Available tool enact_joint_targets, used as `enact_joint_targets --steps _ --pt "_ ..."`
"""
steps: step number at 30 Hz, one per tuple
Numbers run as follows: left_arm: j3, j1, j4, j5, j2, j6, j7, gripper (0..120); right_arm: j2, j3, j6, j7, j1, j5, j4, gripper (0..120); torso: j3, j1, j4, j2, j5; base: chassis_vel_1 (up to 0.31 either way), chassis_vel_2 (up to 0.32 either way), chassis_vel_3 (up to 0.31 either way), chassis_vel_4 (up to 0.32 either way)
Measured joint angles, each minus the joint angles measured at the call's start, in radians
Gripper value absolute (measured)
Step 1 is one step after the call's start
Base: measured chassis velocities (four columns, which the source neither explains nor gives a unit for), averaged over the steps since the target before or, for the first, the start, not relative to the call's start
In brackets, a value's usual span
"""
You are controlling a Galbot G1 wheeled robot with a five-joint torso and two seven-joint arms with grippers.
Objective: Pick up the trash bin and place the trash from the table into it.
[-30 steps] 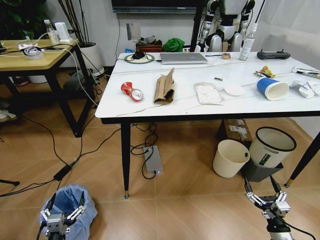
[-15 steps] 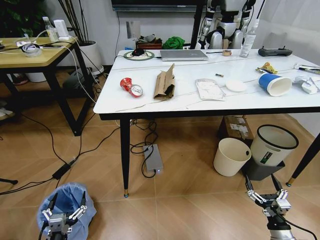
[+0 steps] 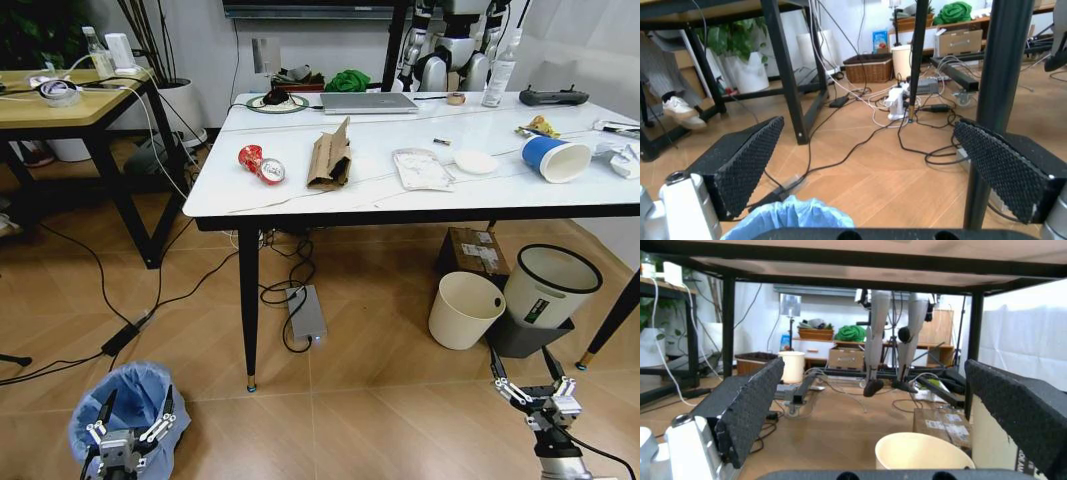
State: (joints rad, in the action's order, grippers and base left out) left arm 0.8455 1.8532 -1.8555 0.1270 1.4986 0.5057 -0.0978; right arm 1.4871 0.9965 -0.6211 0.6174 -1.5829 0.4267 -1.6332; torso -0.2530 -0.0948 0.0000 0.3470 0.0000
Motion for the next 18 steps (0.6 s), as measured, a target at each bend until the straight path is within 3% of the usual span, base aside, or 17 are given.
enact_joint_targets --steps 18 --pt "-0.005 -0.02 -0.001 -0.017 -0.017 -0.021 -0.014 100 -0.026 -0.011 -0.008 0.041 -0.009 -0.006 -0.002 100 0.049 0.02 0.0001 -0.068 -0.0001 0.0 0.0 0.0 0.0"
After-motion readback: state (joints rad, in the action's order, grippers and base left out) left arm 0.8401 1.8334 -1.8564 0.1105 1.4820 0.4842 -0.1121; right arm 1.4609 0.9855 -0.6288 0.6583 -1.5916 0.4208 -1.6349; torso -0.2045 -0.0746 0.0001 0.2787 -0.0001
